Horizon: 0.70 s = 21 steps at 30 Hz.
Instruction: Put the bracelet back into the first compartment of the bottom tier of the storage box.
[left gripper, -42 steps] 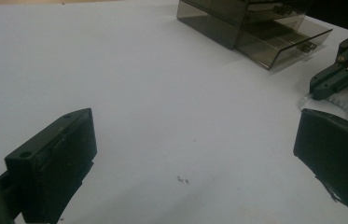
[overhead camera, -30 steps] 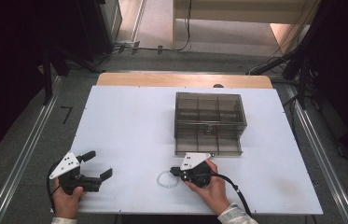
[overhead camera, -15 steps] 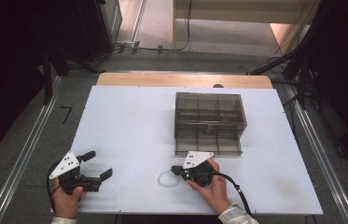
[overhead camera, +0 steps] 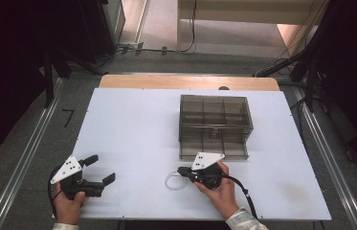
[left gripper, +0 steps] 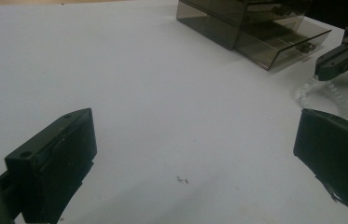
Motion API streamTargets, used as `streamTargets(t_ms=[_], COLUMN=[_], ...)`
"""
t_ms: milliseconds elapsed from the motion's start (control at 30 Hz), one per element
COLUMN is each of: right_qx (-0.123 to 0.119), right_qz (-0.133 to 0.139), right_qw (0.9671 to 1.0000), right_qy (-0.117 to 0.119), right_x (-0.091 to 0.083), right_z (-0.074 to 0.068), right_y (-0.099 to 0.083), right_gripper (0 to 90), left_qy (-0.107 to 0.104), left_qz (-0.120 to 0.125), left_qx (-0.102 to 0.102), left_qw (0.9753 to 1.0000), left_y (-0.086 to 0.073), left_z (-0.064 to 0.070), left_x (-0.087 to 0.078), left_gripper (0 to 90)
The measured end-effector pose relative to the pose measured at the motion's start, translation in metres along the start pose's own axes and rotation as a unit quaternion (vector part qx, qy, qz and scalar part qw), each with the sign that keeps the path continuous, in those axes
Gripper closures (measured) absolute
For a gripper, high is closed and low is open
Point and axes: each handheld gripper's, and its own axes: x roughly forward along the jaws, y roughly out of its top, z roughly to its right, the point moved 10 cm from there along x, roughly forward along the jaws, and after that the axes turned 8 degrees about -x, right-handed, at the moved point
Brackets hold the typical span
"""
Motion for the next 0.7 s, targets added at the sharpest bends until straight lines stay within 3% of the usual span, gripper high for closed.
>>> streamTargets(t_ms=[700], right_qx=[0.012], right_qz=[0.026], right_qw=[0.9996], right_qy=[-0.006], right_x=[-0.012], right_z=[0.007], right_y=[0.008], right_gripper=[85.3], left_qy=[0.000], left_qz=[0.000], left_qx=[-0.001], left_qw=[1.0000], left_y=[0.000], left_z=[0.000], left_x=[0.000], left_gripper=[0.0])
